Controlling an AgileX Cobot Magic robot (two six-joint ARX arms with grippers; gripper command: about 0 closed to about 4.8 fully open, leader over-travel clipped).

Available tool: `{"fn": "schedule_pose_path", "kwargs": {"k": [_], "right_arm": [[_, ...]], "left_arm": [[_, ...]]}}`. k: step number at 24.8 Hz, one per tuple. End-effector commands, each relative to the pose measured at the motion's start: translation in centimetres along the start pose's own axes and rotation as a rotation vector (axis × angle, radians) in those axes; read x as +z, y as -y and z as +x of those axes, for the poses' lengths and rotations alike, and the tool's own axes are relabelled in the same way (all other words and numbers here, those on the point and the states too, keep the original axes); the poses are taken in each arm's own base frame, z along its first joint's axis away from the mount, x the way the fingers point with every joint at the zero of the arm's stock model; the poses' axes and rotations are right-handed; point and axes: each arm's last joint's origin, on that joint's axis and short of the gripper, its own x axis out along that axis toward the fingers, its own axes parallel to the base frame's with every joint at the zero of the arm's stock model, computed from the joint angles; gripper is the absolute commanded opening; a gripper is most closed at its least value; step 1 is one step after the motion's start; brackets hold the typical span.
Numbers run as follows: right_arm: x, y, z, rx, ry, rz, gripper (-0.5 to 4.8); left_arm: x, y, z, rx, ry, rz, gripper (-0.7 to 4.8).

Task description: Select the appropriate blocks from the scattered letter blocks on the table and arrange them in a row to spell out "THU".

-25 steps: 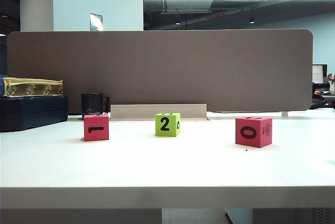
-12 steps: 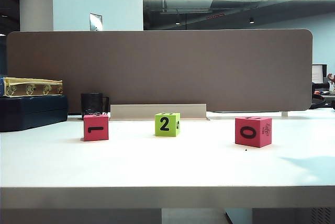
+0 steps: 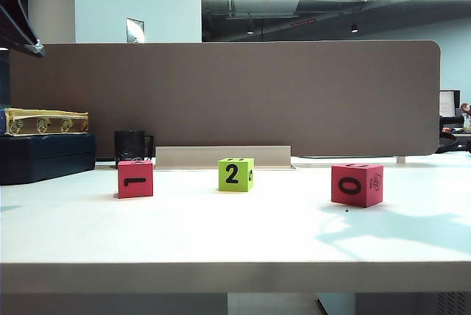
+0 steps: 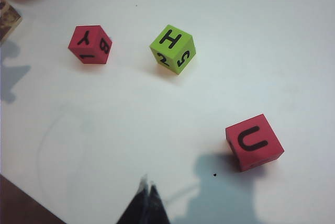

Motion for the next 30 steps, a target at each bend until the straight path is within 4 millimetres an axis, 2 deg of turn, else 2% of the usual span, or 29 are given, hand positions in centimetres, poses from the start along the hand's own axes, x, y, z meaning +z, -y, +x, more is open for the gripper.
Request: {"fn": "schedule_pose_path", "kwargs": {"k": [1,5,11,14,18,24,30], "right_arm": [[0.4,0.1,0.2,-0.014,0.001,0.002,-0.05],[0.4,0.1,0.2,-0.016,0.001,0.003,-0.05],[0.4,0.1,0.3,-0.016,0.000,0.004,-0.05],[0.3,0.1,0.3,-0.017,-0.010,0.007,-0.05],[0.0,0.2,0.3,-0.020,-0.045,0.015,-0.05],[-0.1,0.2,0.4,-0.033,-0.056,0.016,-0.05],[-0.3,0.5,1.4,-0.037,-0.092,0.001,-0.05]], "left_arm": [[1.5,-0.6,-0.1,-0.011,0.052,-0.057,-0.05],[2.6,-3.0,-0.3,-0.126,0.110,-0.202,-0.05],[2.3,-7.3,-0.5,-0.194,0.096,-0.331,-0.06],[1.9,-8.4,0.2,-0.228,0.058,-0.399,-0.06],[1.1,-9.7,2.0,-0.260,-0.008,-0.456,-0.05],[0.9,-9.6,2.8,-0.256,-0.027,-0.455,-0.05],[1.0,-7.3,4.7,-0.154,-0.041,-0.361,-0.05]]}}
